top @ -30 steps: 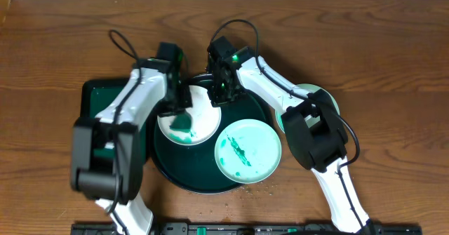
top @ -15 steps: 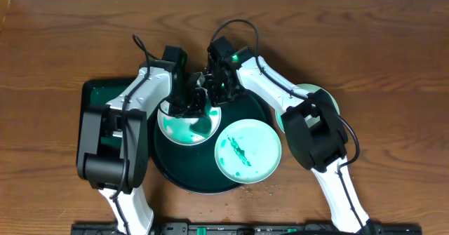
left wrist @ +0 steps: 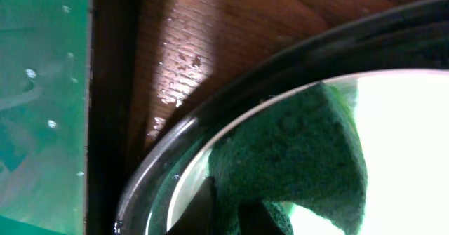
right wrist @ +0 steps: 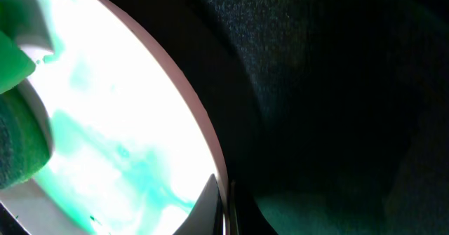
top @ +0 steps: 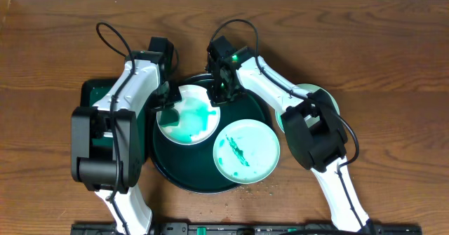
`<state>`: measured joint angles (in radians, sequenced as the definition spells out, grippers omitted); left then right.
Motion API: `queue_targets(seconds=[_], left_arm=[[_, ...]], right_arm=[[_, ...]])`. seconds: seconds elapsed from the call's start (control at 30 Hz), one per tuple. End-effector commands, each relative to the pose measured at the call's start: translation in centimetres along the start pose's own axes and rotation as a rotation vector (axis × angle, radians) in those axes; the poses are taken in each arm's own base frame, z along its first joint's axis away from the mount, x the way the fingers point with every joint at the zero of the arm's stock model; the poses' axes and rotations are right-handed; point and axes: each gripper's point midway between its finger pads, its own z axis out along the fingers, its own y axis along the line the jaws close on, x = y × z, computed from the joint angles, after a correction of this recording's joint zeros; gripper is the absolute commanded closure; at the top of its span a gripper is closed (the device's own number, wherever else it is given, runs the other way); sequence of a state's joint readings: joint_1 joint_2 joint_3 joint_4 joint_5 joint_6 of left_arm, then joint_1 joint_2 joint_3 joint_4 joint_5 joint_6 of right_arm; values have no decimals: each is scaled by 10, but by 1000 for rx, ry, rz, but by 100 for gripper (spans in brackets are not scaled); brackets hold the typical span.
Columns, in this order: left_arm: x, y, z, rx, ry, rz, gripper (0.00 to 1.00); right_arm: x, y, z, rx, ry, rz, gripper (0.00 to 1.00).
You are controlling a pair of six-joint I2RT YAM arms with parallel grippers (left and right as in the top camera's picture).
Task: Clean dirty plates on tray and stack at the side
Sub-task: 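Scrub the held plate with the sponge in the left gripper, then retract the left gripper and lift the plate with the right gripper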
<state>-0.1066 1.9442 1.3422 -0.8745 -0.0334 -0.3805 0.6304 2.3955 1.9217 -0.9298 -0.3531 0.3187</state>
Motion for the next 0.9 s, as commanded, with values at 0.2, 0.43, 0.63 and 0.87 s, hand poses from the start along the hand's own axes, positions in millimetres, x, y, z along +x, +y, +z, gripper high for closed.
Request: queue_targets(seconds=[0.2,0.43,0.63,0.87], left_arm=[[62,-51,3,258,233,231,93],[51,-90,-8,469,163,349,92],[-18,-62,-13,360,-32,191,93],[-69,0,-68,257,-95,13,93]], right_arm=[[21,-26,38,81,92,47,99],[22,-23,37,57,99,51,99],[26,-24,37,62,116,58,99],[32,-25,36,64,138,53,99]])
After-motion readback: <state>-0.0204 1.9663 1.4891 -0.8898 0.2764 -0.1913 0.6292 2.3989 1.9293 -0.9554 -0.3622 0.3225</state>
